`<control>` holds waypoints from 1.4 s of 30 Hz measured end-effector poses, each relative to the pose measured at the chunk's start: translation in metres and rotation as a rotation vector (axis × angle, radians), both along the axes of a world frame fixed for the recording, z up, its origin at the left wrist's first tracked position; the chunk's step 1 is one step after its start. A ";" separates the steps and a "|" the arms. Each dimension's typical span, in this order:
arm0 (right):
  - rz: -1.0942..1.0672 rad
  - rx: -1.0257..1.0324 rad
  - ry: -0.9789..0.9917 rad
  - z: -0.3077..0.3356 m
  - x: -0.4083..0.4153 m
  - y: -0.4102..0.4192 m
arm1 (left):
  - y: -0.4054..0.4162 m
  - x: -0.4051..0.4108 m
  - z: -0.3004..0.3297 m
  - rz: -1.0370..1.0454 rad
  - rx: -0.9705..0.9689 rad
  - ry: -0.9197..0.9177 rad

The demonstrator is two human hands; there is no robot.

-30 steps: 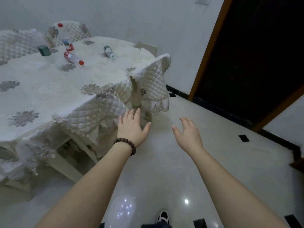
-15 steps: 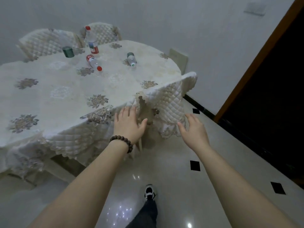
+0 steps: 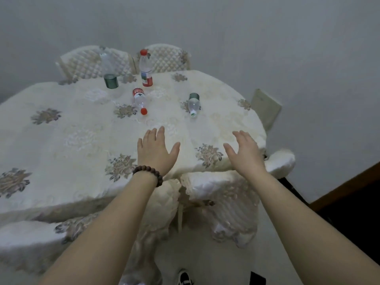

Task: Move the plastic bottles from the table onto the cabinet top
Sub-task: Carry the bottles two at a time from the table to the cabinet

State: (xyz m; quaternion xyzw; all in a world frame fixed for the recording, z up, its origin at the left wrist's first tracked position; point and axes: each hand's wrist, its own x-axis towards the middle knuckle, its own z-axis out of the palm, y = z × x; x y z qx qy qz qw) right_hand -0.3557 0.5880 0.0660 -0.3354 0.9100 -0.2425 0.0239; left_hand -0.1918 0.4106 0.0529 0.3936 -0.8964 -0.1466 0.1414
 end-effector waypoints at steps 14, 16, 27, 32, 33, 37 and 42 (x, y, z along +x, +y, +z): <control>0.303 0.070 -0.073 -0.029 -0.166 -0.138 | -0.095 -0.079 -0.018 0.346 0.066 -0.083; 0.356 0.086 -0.080 -0.038 -0.197 -0.158 | -0.100 -0.096 -0.025 0.386 0.078 -0.105; 0.738 0.348 0.143 -0.083 -0.348 -0.290 | -0.146 -0.183 -0.048 0.458 0.101 -0.155; 0.915 0.442 0.348 -0.110 -0.377 -0.352 | -0.173 -0.194 -0.058 0.478 0.092 -0.177; 0.937 0.455 0.372 -0.116 -0.379 -0.360 | -0.176 -0.195 -0.061 0.479 0.096 -0.184; 1.009 0.460 0.419 -0.129 -0.384 -0.380 | -0.186 -0.194 -0.070 0.481 0.117 -0.199; 1.023 0.382 0.378 -0.131 -0.379 -0.384 | -0.194 -0.187 -0.072 0.447 0.129 -0.187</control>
